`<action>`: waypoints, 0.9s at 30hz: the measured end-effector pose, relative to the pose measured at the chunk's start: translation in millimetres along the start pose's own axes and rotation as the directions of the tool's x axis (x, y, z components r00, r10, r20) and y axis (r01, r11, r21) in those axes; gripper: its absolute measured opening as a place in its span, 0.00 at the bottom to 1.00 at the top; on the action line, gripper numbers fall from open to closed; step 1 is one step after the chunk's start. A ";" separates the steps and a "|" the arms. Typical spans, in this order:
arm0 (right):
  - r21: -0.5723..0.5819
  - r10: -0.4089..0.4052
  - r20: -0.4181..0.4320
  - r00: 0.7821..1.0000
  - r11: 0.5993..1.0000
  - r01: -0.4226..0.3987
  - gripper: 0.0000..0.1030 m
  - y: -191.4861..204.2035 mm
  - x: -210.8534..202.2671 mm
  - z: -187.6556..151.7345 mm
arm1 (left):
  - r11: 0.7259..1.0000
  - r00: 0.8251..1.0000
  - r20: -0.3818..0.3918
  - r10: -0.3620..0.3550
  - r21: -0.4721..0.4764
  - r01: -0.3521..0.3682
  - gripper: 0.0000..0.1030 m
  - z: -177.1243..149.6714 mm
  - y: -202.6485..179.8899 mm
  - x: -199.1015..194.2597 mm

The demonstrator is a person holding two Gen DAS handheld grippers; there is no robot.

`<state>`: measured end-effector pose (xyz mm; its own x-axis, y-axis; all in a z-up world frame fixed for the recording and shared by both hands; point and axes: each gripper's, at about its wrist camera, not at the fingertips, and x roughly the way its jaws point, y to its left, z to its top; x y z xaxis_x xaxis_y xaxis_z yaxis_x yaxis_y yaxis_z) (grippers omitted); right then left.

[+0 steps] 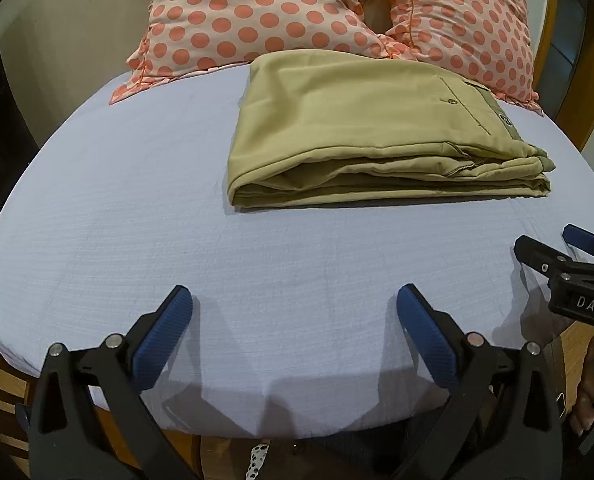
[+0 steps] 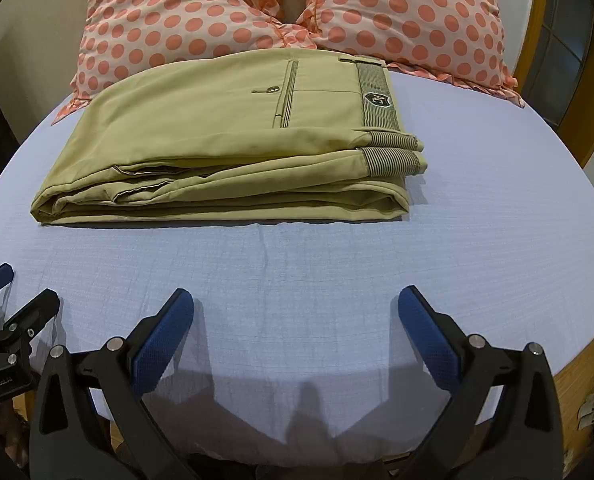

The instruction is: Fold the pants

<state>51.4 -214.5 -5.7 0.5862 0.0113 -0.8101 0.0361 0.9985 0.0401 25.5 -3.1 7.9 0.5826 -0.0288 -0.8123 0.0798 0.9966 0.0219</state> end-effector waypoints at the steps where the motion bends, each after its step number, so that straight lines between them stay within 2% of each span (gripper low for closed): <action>1: -0.001 0.001 0.000 1.000 1.000 -0.001 0.99 0.1 -0.3 -0.3 | 1.000 1.000 0.000 0.000 0.000 0.000 0.98 0.0 0.2 -0.2; 27: -0.006 0.003 0.001 1.000 1.000 -0.003 0.99 0.6 -0.2 0.7 | 1.000 1.000 0.000 -0.002 0.002 0.002 0.98 0.5 1.2 -0.1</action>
<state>51.9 -213.9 -5.1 0.5873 0.0142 -0.8093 0.0297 0.9988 0.0391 25.9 -2.0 8.3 0.5827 -0.0304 -0.8121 0.0823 0.9964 0.0217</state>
